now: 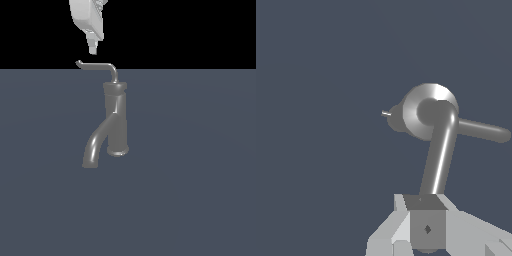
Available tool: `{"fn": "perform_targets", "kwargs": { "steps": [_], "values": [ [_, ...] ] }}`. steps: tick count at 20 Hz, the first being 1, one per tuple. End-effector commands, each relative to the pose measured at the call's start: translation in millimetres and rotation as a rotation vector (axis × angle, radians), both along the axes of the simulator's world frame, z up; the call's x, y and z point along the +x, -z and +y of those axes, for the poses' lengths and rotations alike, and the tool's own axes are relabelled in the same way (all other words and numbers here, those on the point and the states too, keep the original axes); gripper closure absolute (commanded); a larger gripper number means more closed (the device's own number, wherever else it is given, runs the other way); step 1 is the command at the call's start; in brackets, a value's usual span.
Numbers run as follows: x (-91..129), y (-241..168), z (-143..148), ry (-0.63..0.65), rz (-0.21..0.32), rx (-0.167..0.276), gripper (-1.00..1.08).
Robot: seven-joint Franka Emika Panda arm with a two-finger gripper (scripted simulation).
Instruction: Turn on the faucet by rotating a designated handle.
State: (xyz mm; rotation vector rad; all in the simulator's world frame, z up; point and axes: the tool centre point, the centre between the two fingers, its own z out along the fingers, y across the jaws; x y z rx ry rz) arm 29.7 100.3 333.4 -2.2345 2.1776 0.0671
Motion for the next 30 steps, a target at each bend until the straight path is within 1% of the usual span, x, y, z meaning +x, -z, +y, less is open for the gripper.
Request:
{"fn": "perform_targets", "kwargs": {
  "steps": [1,6,11,21,30],
  "values": [
    [7,8,5,0.055,-0.002,-0.011,1.08],
    [18,21,12,0.135,-0.006,-0.03,1.08],
    [24,29,17,0.185,-0.01,-0.041,1.08],
    [27,33,19,0.205,-0.011,-0.046,1.08],
    [3,33,25,0.205,-0.011,-0.046,1.08]
  ]
}}
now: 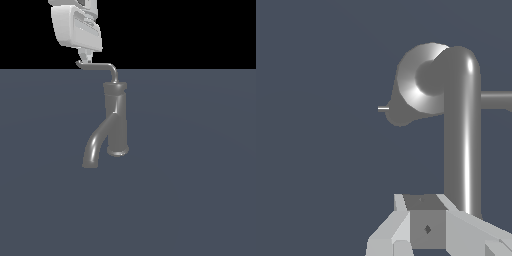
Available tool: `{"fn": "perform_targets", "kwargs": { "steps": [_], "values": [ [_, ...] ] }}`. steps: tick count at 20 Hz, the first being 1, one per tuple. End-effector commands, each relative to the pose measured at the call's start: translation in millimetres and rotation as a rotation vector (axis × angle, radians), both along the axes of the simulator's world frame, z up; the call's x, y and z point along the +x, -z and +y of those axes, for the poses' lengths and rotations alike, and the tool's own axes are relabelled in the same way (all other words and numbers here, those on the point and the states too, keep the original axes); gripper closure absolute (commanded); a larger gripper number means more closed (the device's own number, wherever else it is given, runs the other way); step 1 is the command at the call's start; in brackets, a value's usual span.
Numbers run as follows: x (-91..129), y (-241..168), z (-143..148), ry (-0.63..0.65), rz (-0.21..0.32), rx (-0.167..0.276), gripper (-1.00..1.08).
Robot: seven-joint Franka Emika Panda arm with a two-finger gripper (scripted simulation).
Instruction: Turn on the faucet by rotating a designated handle.
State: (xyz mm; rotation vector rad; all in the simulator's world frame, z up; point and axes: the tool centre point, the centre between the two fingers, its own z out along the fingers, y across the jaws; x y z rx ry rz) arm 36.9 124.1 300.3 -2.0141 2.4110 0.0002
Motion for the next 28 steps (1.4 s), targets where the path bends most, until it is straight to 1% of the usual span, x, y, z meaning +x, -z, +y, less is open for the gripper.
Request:
{"fn": "perform_targets", "kwargs": {
  "steps": [1,17,18,19,28],
  "values": [
    [-7,0,2,0.0,0.0,0.0,1.08],
    [-53,0,13,0.001,0.0,0.0,1.08],
    [-53,0,13,0.001,0.0,0.0,1.08],
    [-47,0,9,0.007,-0.006,-0.002,1.08],
    [-72,0,-3,0.005,-0.004,-0.001,1.08]
  ]
}}
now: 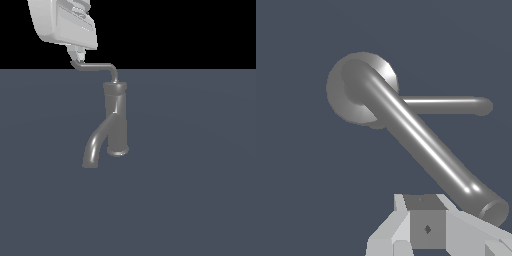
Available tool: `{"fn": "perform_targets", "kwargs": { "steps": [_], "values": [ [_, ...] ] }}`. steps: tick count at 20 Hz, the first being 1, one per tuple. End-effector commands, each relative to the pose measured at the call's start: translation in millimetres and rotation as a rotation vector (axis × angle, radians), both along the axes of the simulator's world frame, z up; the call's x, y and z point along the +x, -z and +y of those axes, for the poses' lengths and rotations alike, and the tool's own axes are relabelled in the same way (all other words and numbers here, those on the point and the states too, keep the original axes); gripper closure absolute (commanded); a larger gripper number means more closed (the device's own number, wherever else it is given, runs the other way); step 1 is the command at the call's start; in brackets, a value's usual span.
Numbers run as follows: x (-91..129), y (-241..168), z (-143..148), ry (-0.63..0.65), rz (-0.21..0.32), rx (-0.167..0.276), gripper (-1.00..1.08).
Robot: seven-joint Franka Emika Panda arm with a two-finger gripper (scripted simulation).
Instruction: Turn on the faucet by rotating a designated handle.
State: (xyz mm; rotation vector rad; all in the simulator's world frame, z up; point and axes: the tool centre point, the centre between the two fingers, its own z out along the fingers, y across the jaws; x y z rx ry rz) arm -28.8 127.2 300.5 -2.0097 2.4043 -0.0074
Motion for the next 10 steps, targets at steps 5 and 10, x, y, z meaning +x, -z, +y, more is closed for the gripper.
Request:
{"fn": "perform_targets", "kwargs": {
  "steps": [5,10],
  "values": [
    [-20,0,-13,0.004,0.006,-0.002,1.08],
    [-34,0,-20,0.003,0.007,-0.002,1.08]
  ]
}}
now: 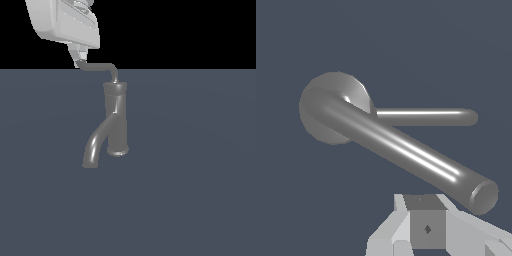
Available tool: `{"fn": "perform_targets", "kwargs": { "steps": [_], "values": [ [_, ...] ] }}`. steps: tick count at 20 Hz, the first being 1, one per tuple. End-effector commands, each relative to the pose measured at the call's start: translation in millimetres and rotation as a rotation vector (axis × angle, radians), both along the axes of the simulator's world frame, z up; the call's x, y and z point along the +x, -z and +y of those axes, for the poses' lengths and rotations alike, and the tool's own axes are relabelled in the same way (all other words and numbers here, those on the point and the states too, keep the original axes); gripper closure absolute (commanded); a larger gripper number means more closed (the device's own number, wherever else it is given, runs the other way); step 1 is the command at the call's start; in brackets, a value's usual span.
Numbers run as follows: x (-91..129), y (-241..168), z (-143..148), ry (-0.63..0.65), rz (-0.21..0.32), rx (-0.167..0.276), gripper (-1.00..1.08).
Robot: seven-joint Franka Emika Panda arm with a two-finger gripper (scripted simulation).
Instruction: Turn on the faucet by rotating a designated handle.
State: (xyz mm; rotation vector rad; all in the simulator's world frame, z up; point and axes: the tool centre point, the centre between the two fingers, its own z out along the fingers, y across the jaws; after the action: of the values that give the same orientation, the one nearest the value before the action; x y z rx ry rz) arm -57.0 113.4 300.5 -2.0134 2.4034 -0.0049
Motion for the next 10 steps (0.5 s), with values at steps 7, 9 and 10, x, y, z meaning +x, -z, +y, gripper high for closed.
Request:
{"fn": "perform_targets", "kwargs": {
  "steps": [7,9,10],
  "values": [
    [-26,0,-16,0.004,0.007,-0.002,1.08],
    [-22,0,-12,0.001,0.002,-0.002,1.08],
    [-24,0,-17,0.001,0.002,-0.002,1.08]
  ]
}}
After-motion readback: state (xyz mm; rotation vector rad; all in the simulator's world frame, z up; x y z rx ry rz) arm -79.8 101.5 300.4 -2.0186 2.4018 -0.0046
